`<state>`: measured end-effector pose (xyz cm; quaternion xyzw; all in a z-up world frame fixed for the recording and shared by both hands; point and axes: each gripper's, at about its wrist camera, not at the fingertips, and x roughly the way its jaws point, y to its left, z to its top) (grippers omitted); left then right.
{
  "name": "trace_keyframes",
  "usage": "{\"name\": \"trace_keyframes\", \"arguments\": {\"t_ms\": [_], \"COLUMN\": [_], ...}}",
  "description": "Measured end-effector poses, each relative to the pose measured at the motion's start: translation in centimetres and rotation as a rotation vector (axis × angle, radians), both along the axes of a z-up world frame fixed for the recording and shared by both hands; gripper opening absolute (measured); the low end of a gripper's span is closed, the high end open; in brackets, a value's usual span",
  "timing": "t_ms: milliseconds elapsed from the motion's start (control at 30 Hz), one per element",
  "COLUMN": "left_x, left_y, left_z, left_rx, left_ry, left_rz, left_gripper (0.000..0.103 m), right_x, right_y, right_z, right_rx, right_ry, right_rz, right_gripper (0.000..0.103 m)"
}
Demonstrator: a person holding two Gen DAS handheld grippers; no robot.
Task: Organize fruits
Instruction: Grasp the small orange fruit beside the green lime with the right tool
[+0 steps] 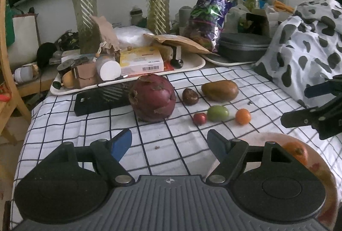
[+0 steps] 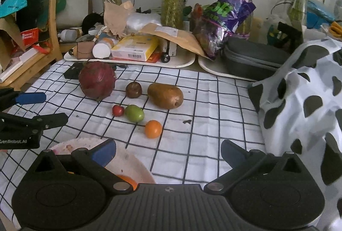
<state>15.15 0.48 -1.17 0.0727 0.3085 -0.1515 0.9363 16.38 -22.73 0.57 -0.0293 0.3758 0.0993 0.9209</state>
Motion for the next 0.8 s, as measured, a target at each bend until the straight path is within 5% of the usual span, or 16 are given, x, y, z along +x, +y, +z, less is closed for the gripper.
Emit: {"name": "trace_keyframes", "arguments": {"t_ms": [200,800], "left_x": [2.2,6.6], "left_y": [-0.5,-0.5], "left_z": [-0.8,-1.5], "left_rx": [0.004,0.013], "left_ry": [0.028,0.002], "left_rz": [-0.009,0.009], "left_gripper": [0.076,0.08], "right_x": [2.3,8.2], "right_y": [-0.2,2.2], "right_z": [-0.6,-4.5], "right_rx": [0.031,0.024], "right_ry": [0.02,0.165], "right_rz": [0.034,0.173], "right_gripper": [0.102,0.038]}}
